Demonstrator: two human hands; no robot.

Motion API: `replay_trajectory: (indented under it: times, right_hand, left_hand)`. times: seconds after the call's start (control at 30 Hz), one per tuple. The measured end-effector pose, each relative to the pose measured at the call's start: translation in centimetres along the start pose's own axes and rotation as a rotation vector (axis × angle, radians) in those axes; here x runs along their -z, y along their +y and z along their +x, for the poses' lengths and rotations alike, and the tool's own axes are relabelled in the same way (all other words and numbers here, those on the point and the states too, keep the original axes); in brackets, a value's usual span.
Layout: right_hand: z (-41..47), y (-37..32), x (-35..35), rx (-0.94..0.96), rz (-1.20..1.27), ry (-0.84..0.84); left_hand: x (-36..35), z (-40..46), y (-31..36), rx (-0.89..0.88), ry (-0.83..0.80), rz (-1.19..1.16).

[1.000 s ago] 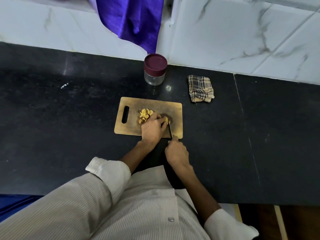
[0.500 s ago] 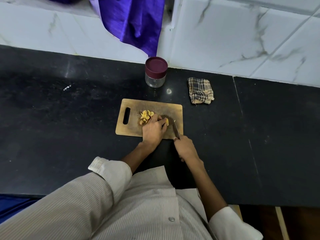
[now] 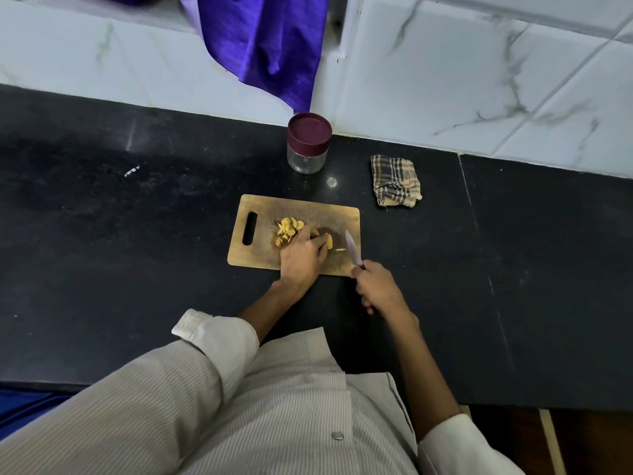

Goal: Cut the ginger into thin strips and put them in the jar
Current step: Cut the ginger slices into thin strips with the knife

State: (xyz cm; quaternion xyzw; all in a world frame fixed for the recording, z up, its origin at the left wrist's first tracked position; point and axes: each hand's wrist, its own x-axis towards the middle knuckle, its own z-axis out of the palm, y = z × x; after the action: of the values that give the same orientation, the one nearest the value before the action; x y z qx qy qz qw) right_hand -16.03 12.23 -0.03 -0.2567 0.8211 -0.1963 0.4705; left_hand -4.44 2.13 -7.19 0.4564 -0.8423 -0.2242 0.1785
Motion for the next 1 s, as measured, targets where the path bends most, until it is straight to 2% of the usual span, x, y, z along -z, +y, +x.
replay_trajectory:
  times: [0.1,0.27,0.57,1.0]
  right_hand:
    - [0.4,-0.4,-0.6,0.087,-0.154,0.087]
    - [0.1,-0.3,-1.8,0.106,-0.233,0.132]
    - [-1.3,0.5,-1.1,0.017,-0.455,0.045]
    - [0.0,-0.6,-0.3,-0.021,-0.396,0.067]
  left_hand:
    - [0.0,-0.1,0.0,-0.002,0.003,0.002]
    - [-0.1,0.0,-0.1,-0.004,0.013,-0.008]
    - [-0.1,0.0,-0.1,0.003,0.022,-0.024]
    - [0.2,0.0,0.0,0.001,0.019,-0.016]
